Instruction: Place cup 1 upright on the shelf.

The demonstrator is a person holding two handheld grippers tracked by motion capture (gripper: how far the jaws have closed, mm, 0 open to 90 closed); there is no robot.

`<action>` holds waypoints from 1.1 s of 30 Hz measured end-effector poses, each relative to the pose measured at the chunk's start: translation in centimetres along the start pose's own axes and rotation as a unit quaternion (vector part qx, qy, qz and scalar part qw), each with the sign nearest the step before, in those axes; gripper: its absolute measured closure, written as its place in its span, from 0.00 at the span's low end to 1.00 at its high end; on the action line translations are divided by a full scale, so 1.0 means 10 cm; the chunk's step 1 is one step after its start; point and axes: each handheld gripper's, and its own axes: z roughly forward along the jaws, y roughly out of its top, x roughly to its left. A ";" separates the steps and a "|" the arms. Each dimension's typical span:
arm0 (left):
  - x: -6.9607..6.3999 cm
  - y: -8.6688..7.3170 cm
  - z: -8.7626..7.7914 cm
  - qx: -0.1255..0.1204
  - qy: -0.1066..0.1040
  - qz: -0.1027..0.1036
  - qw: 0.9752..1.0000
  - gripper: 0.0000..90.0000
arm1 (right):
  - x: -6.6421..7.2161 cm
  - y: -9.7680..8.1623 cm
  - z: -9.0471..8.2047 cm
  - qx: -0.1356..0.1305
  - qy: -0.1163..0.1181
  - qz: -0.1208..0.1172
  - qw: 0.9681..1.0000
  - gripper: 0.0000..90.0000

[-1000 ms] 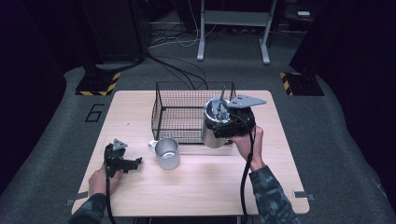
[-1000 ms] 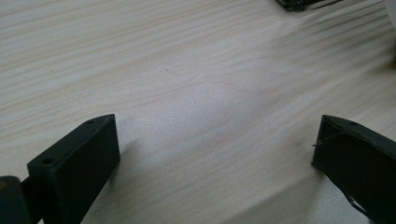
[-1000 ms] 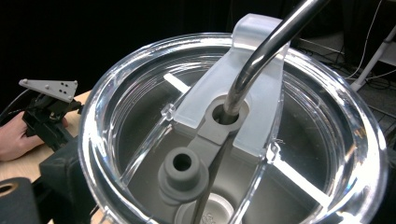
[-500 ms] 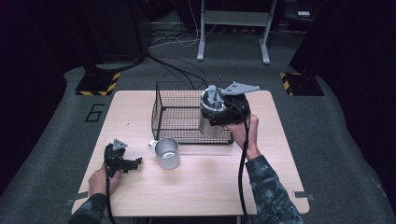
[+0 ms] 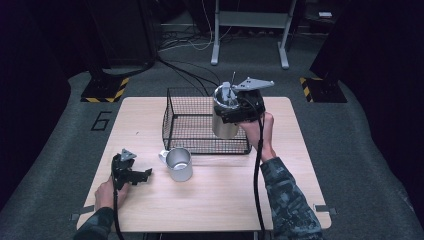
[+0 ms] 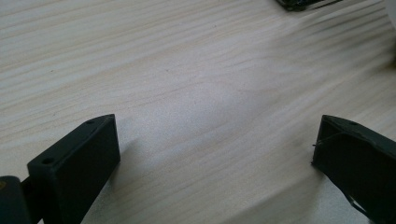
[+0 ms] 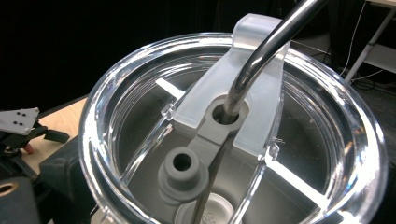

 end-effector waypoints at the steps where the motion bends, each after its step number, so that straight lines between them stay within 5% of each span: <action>1: 0.00 0.00 0.00 0.000 0.000 0.000 1.000 0.00 | 0.00 0.00 0.00 0.000 0.000 0.000 1.000 0.04; 33: 0.00 0.00 0.00 0.001 0.000 0.000 1.000 0.00 | -0.45 -0.16 0.46 0.042 -0.054 0.038 0.997 0.04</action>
